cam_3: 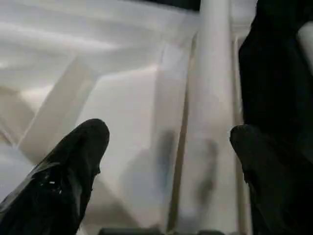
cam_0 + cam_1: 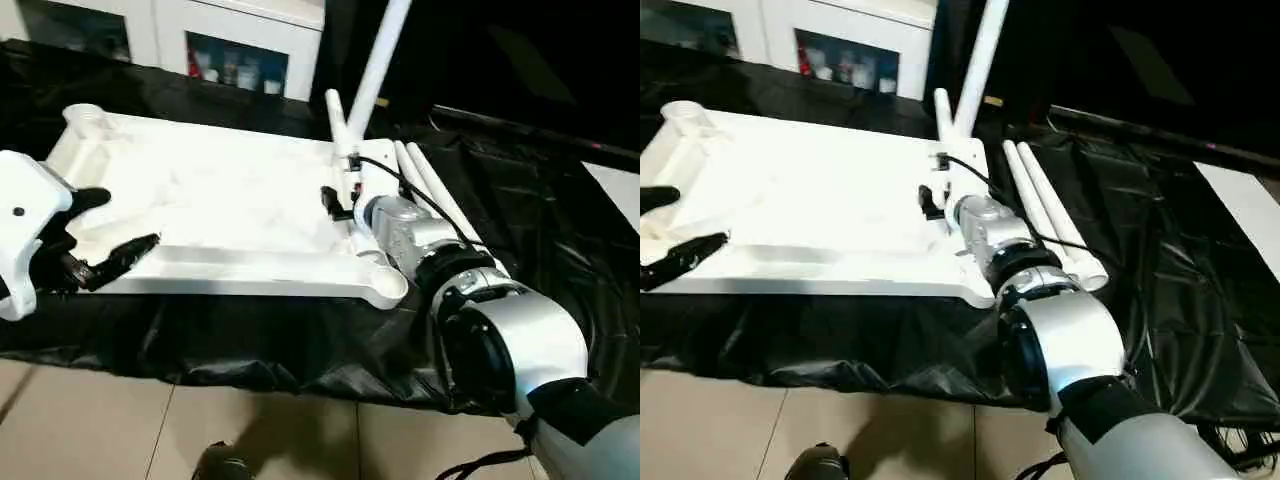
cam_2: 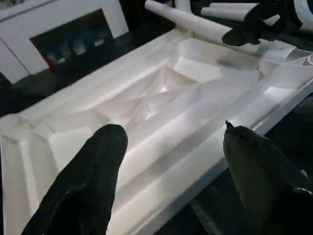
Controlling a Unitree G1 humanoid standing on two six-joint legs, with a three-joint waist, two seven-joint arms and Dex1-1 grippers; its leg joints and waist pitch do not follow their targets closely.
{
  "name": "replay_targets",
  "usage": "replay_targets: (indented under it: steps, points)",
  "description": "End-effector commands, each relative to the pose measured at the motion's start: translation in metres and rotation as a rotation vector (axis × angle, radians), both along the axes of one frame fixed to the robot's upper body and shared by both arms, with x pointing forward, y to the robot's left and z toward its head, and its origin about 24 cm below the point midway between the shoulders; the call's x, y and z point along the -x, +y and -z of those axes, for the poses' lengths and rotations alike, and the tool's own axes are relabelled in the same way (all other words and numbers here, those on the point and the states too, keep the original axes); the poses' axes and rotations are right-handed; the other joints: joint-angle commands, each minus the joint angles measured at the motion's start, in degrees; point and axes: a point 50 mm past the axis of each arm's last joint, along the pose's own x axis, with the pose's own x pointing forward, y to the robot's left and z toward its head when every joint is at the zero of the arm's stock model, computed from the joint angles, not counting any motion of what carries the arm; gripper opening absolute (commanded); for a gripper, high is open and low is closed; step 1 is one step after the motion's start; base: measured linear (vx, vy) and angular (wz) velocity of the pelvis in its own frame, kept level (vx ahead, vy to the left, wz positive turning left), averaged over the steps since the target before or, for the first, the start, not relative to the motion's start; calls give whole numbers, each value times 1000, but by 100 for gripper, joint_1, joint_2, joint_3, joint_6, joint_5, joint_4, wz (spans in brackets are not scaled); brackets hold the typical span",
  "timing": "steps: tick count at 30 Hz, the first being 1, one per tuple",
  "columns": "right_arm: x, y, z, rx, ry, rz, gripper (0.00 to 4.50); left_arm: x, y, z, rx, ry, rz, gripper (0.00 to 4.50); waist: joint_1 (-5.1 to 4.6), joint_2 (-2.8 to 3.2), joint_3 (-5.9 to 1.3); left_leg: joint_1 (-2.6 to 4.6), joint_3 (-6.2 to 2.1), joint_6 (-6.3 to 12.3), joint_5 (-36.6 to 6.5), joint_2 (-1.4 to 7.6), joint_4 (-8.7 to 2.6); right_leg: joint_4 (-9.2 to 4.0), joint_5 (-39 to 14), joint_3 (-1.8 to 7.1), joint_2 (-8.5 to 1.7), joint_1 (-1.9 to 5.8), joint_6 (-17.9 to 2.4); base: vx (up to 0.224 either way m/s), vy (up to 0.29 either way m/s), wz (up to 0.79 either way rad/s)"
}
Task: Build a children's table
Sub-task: Insert table leg to table base
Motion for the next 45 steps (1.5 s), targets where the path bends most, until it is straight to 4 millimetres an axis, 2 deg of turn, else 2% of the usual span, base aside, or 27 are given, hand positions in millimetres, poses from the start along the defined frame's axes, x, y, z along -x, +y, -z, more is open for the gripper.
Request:
replay_targets:
  steps: [1,13,15,18,19,23,24,25,26,27,29,30,31,32,33,34,35,36,37,38,39,40,41,42,43,44,45]
  points:
    - [2,-11,8,-4,55,22,450,1,-7,-2,-12,1,31,361,18,373,-360,298,-204,-862,-4014,150,-519,-511,-2841,266,-387,-23,-606,0,0,0]
    - [-14,-18,-33,-220,-189,41,450,-39,-18,19,279,-160,-148,361,66,361,-403,318,-167,-840,-3802,151,-481,-527,-2553,260,-345,-20,-500,0,0,0]
    - [-15,-21,-42,-196,-286,9,450,-52,-22,26,395,-182,-200,361,-21,451,-410,304,-183,-861,-3919,160,-476,-523,-2574,245,-323,-11,-471,0,0,0]
    - [-15,-32,-42,-206,-307,23,450,-65,-25,35,456,-199,-282,361,-112,418,-405,300,-186,-763,-3901,143,-463,-584,-2728,218,-308,23,-392,0,0,0]
    - [-11,-40,-39,-204,-324,28,450,-68,-28,39,436,-223,-290,361,-170,584,-426,306,-206,-785,-3815,138,-452,-557,-2635,242,-326,21,-404,0,0,0]
    - [45,-74,-21,-66,-450,-5,450,-63,-37,71,360,-241,-314,361,-276,529,-444,251,-188,-660,-2863,145,-507,-602,-1566,257,-252,177,-279,32,21,6]
    - [70,-80,-16,-29,-482,-38,450,-59,-39,80,394,-235,-346,361,-316,616,-498,278,-174,-632,-2677,148,-489,-603,-1192,286,-232,193,-280,76,47,13]
    - [70,-80,-16,-29,-482,-38,450,-59,-39,80,394,-235,-346,361,-369,607,-474,212,-183,-604,-2766,145,-519,-564,-1313,290,-229,227,-362,68,34,4]
    - [79,-82,-14,-28,-490,-46,450,-58,-40,83,402,-232,-354,361,-430,755,-516,180,-210,-614,-2743,122,-507,-506,-1318,299,-260,264,-440,0,0,0]
    - [102,-82,-10,-16,-503,-80,450,-50,-44,90,394,-218,-347,361,-521,594,-549,95,-172,-447,-2377,110,-472,-513,-1168,296,-280,317,-502,0,0,0]
    - [114,-81,-7,-25,-499,-88,450,-46,-49,93,391,-214,-345,361,-594,634,-460,132,-132,-259,-2740,105,-489,-637,-2173,295,-299,313,-318,0,0,0]
    - [117,-78,0,-46,-479,-78,450,-46,-53,92,394,-230,-349,361,-706,651,-399,229,-137,-185,-3264,58,-492,-799,-3646,203,-277,319,-59,0,0,0]
    - [118,-78,0,-48,-472,-77,450,-46,-53,92,392,-237,-349,361,-773,708,-328,132,-229,-64,-3552,-6,-481,-972,-4998,-70,-396,452,268,0,0,0]
    - [120,-77,0,-51,-464,-78,450,-47,-54,92,390,-243,-350,361,-876,794,-273,-51,-280,63,-3929,-42,-490,-972,-5644,-472,-423,723,415,0,0,0]
    - [121,-75,0,-62,-449,-86,450,-48,-55,93,380,-259,-352,361,-865,915,-300,-284,-258,113,-4215,-30,-702,-559,-5201,-512,-311,1041,293,0,0,0]
    - [121,-74,0,-65,-447,-87,450,-49,-55,93,368,-270,-352,361,-771,1001,-301,-686,-275,146,-4612,-76,-957,315,-4202,-431,-120,1464,154,-5,-18,40]
    - [123,-73,-2,-63,-441,-87,450,-49,-55,94,360,-280,-352,361,-729,923,-347,-532,-260,409,-4151,-236,-770,402,-3508,-115,-69,1388,-7,42,-111,73]
    - [124,-68,-3,-71,-435,-123,450,-48,-54,94,344,-295,-352,361,-822,492,-147,291,-204,463,-2765,-339,725,-1238,-6669,-25,-1051,415,-172,42,-111,73]
    - [124,-64,-2,-70,-425,-156,450,-47,-53,95,344,-302,-364,361,-852,530,-117,39,-376,521,-1438,-272,1254,-1389,-7339,260,-1358,697,-576,86,-82,77]
    - [123,-63,-2,-74,-420,-170,450,-46,-52,95,342,-304,-367,361,-919,511,-65,-143,-451,515,-1368,-191,1429,-1313,-7375,218,-1508,881,-572,147,5,67]
    - [123,-60,-1,-68,-410,-207,450,-45,-51,96,331,-306,-384,361,-846,510,-170,-271,-476,566,-1606,-31,1177,-1134,-6556,94,-1486,1300,-708,147,5,67]
    - [123,-60,-1,-68,-409,-208,450,-45,-51,96,331,-306,-385,361,-738,641,-227,43,-397,793,-1870,60,730,-1143,-5327,-139,-1257,1402,-978,151,23,83]
    - [124,-60,-1,-61,-405,-217,450,-44,-50,96,332,-310,-390,361,-766,630,-238,88,-365,885,-1824,28,490,-1102,-4821,-353,-1008,1509,-1004,147,41,96]
    - [124,-60,-2,-56,-401,-221,450,-44,-50,96,333,-314,-394,361,-857,872,-305,495,-668,1314,-1827,-5,-184,-667,-3226,-715,-161,1334,-826,147,41,96]
    - [120,-60,-3,-84,-390,-202,450,-43,-49,97,329,-317,-397,361,-1219,921,-501,1598,-1347,1798,-2039,556,-303,339,-2217,-454,161,372,-390,219,43,67]
    - [118,-61,-4,-109,-379,-184,450,-42,-49,98,325,-320,-397,361,-1147,824,-548,1581,-1456,1745,-1748,615,-264,598,-1877,-365,133,264,-166,130,17,20]
    - [117,-61,-4,-128,-370,-174,450,-41,-48,98,318,-323,-397,361,-1056,779,-479,1412,-1234,1549,-1495,490,-261,772,-1390,-232,96,-54,142,232,43,27]
